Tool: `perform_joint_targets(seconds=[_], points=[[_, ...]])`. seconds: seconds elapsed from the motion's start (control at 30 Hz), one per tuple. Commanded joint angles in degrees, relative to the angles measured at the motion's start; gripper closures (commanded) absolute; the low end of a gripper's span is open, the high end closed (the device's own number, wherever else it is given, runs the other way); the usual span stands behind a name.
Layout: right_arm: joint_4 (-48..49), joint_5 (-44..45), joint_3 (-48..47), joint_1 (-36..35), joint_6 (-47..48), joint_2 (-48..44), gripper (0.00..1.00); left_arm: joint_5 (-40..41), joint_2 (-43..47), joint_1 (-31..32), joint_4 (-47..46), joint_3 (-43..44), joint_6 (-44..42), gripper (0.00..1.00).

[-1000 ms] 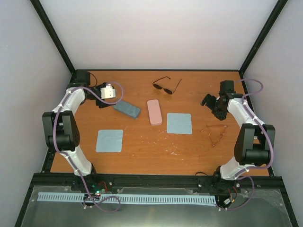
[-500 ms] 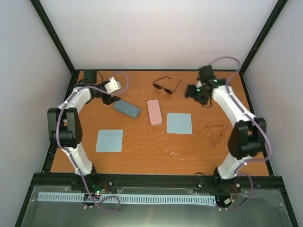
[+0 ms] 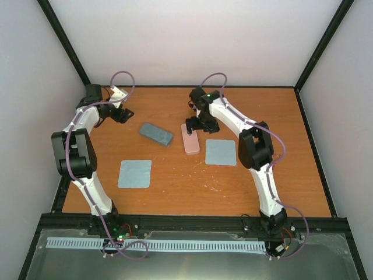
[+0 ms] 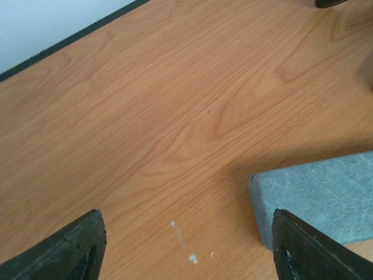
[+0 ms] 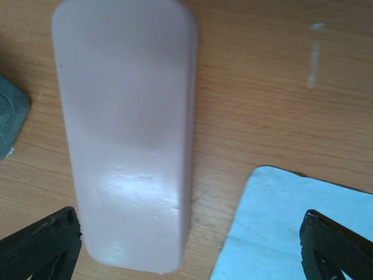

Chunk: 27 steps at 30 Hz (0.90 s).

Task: Organize the sunglasses
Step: Pick up the sunglasses case from the center of the board.

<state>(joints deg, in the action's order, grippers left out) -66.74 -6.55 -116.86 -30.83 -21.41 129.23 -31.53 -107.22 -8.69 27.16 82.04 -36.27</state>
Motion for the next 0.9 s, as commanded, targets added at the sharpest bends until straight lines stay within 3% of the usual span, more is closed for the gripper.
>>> perform_joint_targets(seconds=[0.0,0.17,0.87], points=[[-5.76,0.66,-6.40,-2.60,0.74,3.72,0.00,-1.01,-0.16,-1.37,1.47,0.95,4.41,0.23],[-9.48,1.50,-14.29,-4.80,1.72,8.90,0.00,-0.68,0.76,-1.67,0.78,-1.34,4.27,0.22],[-9.91,1.61,-15.14,-6.51,2.93,13.98,0.00,-2.22,0.43,-2.16,-0.24,-3.00,5.33,0.18]])
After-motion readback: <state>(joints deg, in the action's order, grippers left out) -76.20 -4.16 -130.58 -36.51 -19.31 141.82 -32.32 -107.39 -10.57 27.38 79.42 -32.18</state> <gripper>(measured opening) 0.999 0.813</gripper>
